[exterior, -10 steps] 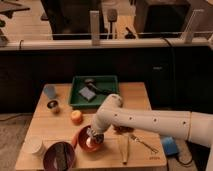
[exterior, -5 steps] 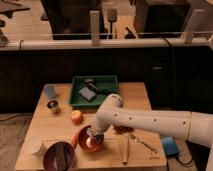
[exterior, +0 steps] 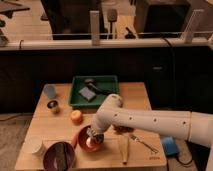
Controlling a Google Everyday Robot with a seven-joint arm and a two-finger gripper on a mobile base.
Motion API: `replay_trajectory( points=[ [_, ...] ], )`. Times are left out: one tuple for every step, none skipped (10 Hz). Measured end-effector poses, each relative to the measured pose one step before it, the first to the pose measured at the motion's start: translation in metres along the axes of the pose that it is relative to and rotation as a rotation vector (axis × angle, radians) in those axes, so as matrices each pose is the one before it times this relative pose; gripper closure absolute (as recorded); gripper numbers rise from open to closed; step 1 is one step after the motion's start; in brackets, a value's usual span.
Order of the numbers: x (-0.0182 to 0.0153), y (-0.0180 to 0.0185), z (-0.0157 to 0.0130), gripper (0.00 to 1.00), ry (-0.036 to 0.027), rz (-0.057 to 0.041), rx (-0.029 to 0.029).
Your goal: Wipe red bowl with towel
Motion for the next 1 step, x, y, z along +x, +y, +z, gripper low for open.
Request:
replay_trajectory(
  points=[
    [-0.00004, 0.00008, 0.00010, 1.00, -0.00011, -0.00002, -0.00024]
  ],
)
